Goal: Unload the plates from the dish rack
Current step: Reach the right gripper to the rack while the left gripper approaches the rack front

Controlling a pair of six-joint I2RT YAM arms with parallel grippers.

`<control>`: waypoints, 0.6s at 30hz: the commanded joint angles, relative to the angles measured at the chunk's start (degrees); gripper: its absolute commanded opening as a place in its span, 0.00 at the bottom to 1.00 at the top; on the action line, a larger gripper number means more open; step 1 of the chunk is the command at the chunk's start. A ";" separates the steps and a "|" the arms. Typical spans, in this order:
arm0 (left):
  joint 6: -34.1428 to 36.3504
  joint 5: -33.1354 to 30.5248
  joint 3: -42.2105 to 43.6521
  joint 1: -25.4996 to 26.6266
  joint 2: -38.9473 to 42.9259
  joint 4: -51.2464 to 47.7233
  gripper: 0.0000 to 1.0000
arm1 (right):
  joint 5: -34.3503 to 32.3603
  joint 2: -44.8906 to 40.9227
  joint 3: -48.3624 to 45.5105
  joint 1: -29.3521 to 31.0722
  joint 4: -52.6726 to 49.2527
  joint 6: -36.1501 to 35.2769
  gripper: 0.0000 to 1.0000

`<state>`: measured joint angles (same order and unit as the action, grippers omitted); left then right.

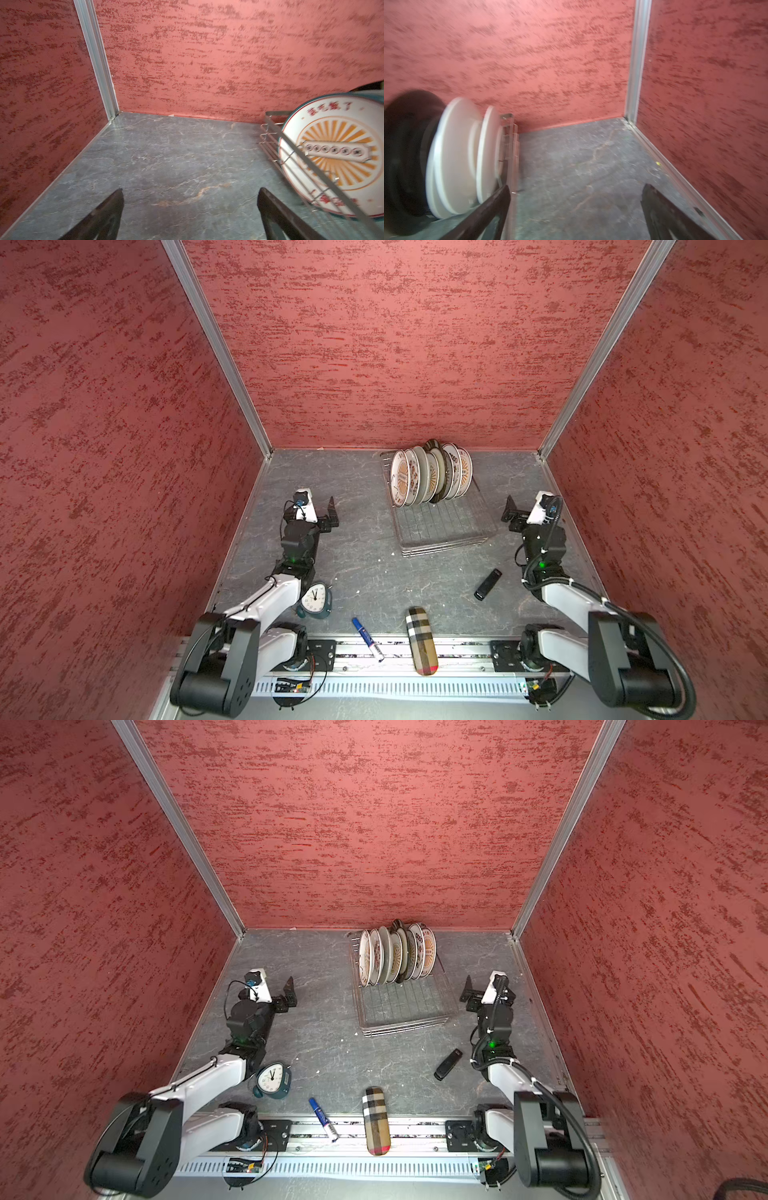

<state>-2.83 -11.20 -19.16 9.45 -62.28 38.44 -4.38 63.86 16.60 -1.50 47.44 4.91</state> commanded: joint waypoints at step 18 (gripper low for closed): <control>-44.74 19.22 10.37 -0.40 24.84 -3.17 1.00 | 27.91 -33.56 -7.61 -0.30 -11.30 36.18 0.99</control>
<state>-41.19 5.43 -8.84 9.30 -37.04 31.77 14.85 31.40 7.05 -1.61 35.07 37.10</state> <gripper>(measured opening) 0.995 0.989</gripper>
